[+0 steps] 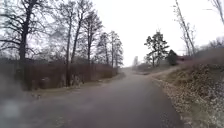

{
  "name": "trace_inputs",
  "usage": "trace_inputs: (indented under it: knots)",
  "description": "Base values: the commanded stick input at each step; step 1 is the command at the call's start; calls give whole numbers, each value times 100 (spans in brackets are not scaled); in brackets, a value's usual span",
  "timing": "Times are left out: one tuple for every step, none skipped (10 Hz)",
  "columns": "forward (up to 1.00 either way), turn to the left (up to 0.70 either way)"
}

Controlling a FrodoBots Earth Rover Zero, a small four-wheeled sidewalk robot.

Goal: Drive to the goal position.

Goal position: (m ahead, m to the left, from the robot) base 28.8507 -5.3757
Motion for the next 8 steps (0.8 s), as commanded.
trace_inputs:
  knots:
    - [0, 0]
    - [0, 0]
    - [0, 0]
    - [0, 0]
    - [16, 0]
    - [70, 0]
    - [70, 0]
    - [70, 0]
